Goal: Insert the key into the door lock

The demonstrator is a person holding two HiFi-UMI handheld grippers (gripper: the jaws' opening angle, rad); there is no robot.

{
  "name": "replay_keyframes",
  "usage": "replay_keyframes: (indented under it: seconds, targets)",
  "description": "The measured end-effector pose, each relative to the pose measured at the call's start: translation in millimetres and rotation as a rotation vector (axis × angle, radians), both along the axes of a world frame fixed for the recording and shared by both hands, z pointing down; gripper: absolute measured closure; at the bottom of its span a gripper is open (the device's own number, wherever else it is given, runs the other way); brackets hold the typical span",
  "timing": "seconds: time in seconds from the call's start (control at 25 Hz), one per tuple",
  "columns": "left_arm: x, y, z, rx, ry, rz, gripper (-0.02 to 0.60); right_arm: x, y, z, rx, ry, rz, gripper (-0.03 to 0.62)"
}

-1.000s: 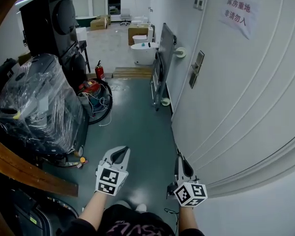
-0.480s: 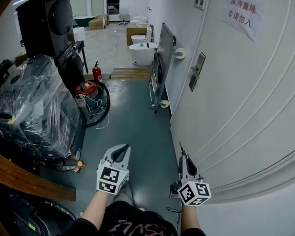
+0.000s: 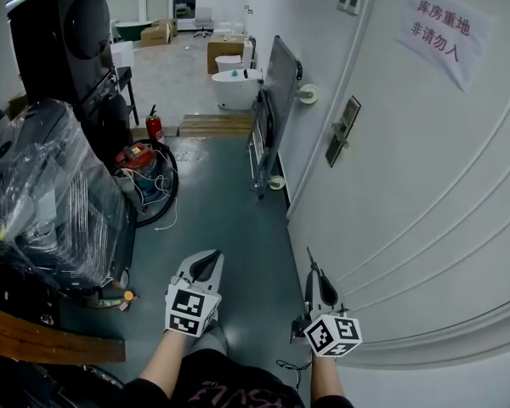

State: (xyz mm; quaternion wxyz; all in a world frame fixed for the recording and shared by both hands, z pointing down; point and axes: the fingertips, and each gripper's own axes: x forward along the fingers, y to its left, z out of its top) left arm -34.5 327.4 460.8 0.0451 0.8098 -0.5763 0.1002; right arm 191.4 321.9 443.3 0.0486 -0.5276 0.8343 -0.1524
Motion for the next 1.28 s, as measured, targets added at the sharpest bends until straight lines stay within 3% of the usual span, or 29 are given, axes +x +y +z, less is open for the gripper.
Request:
replay_keyframes:
  seconds: [0.4,0.72,1.28]
  targets:
    - [-64.2,-104.8,4.2,-0.022,0.005,0.018,0.569,-65.4,-105.1,-0.1,-0.008,0.005,0.015,0.516]
    - [-103.0,-184.9,6.5,-0.044,-0.008,0.079,0.569,-104.1,-182.6,-5.2,-0.006,0.001,0.072,0.516]
    - [-100.5,-267.9,11.2,-0.064,-0.045,0.212,0.569,-117.1,-252.4,-6.2,0.002,-0.017,0.142,0.516]
